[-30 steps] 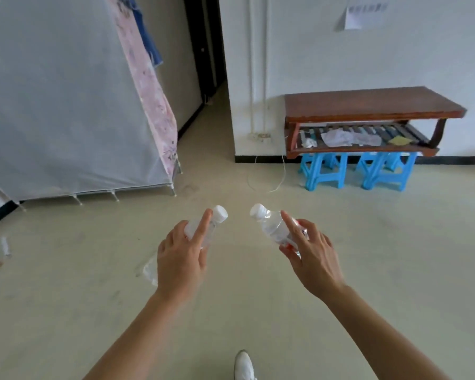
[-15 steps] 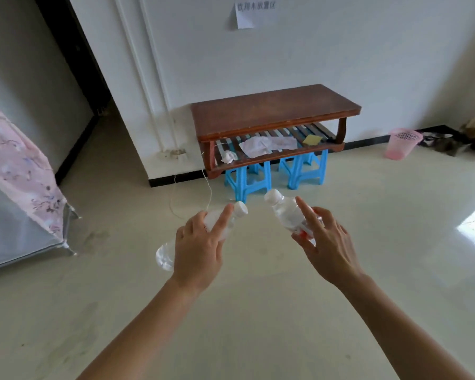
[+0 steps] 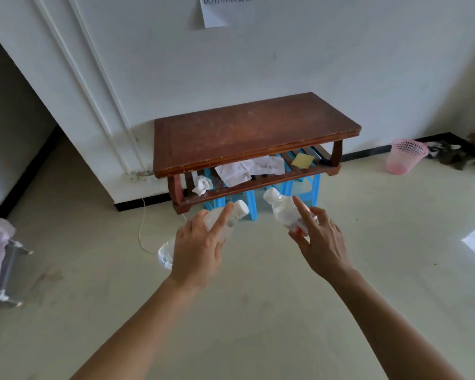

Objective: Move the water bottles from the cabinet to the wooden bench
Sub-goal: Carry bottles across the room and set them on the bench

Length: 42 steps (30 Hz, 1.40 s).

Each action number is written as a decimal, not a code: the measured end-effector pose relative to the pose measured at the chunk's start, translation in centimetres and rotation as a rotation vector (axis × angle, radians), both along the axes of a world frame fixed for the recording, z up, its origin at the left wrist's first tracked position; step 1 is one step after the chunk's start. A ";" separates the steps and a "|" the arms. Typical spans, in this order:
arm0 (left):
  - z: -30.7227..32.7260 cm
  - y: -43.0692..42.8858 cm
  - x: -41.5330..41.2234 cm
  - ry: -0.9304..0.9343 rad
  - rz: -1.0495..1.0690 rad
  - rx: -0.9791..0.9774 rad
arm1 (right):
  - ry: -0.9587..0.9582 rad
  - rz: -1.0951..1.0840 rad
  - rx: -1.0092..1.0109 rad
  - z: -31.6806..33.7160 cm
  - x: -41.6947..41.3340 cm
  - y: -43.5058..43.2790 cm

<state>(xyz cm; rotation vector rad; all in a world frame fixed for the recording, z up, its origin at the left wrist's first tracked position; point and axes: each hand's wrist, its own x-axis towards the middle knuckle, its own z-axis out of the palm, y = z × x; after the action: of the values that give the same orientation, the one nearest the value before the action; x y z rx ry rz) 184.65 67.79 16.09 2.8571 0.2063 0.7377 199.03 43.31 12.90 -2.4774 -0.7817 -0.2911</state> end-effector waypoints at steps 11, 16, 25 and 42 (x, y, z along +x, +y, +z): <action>-1.2 19.3 19.1 -0.038 0.068 -0.167 | -0.046 0.118 -0.045 0.1 20.4 20.3; 0.2 27.0 29.2 -0.048 -0.013 -0.147 | -0.084 0.067 -0.052 2.2 28.3 26.2; -3.0 32.3 47.5 -0.004 -0.069 -0.177 | -0.008 0.032 -0.026 -1.8 45.0 31.3; -2.0 45.7 71.9 0.146 0.284 -0.211 | 0.214 0.085 0.021 -1.2 72.7 47.2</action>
<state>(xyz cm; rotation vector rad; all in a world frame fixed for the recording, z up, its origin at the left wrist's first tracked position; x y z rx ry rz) 256.54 113.49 14.11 2.7074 0.6789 0.5165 271.73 90.50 11.69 -2.3984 -0.7859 -0.0022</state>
